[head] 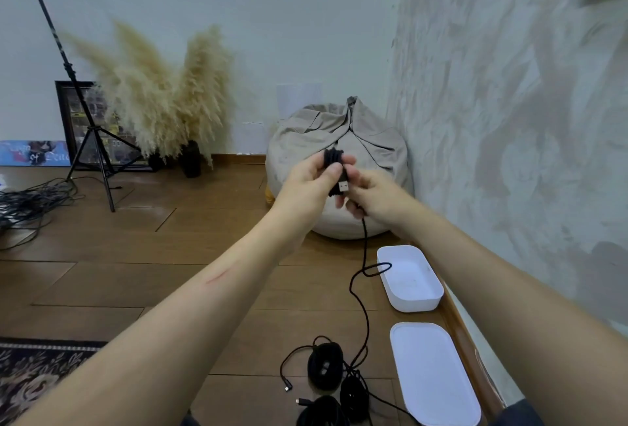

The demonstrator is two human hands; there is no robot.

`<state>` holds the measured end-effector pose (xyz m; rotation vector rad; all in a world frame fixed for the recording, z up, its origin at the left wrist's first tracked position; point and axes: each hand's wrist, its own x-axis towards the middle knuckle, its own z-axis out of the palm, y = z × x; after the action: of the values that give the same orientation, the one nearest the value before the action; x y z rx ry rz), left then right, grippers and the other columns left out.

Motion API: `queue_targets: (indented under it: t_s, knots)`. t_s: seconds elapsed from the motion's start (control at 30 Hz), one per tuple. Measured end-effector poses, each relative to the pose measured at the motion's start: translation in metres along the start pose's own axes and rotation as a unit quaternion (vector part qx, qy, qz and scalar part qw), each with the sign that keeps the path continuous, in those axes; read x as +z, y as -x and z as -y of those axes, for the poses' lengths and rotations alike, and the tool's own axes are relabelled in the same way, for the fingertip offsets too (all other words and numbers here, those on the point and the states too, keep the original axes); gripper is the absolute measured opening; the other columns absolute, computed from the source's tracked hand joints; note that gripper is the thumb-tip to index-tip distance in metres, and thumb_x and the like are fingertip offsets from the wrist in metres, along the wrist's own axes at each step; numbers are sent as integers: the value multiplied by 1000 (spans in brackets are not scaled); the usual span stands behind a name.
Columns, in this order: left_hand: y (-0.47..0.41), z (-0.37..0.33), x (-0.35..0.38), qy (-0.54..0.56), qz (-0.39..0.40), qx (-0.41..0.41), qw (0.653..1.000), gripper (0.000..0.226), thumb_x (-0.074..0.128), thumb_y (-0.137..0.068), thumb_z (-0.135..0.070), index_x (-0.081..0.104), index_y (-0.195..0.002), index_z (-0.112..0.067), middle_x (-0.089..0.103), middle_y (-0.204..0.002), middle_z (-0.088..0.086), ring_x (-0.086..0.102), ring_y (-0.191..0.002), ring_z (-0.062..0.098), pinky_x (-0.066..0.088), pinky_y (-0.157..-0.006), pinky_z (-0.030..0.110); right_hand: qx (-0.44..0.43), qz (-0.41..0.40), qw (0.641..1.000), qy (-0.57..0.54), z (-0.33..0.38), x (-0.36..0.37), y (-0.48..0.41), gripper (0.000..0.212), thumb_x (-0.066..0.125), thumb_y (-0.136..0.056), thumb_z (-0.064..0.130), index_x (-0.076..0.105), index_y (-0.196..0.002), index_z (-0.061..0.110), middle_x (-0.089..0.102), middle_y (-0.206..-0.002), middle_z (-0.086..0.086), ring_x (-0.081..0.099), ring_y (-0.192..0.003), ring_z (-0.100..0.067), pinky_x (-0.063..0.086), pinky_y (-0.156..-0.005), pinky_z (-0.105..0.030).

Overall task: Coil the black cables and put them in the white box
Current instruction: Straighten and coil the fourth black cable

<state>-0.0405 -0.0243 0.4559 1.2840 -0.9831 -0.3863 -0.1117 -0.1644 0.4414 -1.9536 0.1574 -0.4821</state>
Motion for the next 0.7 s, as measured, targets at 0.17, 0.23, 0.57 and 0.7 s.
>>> queue_targets:
  t_s: [0.17,0.23,0.57,0.7]
  knots:
    - [-8,6,-5,-43,-142,31,988,20,41,-109,-8,59,-116,-13,66,-92,-6,63,-85,-9,50,-79,15,-8,79,994,75,8,29,4,29,43,-106,12,62,-89,23,54,-66,-3,44,-53,-11,36,-51,-22]
    - [-10,13,-11,-149,-172,63,972,19,42,-108,-10,58,-115,-18,66,-94,-11,59,-84,-15,43,-78,4,-29,90,990,107,18,31,4,35,44,-105,7,60,-78,24,51,-61,1,41,-49,-7,34,-50,-19]
    - [-7,42,-14,-281,14,12,960,25,36,-110,-22,59,-102,-21,66,-98,-7,64,-102,14,48,-91,30,-39,30,969,243,14,-13,-3,16,61,-97,18,73,-87,16,62,-60,20,51,-59,2,37,-63,-20]
    - [-8,39,-16,-250,63,-11,966,26,36,-110,-21,59,-99,-18,64,-99,-7,59,-100,8,43,-87,25,-60,-13,967,246,10,-24,-7,10,71,-92,28,73,-82,25,66,-70,6,53,-64,-1,40,-64,-20]
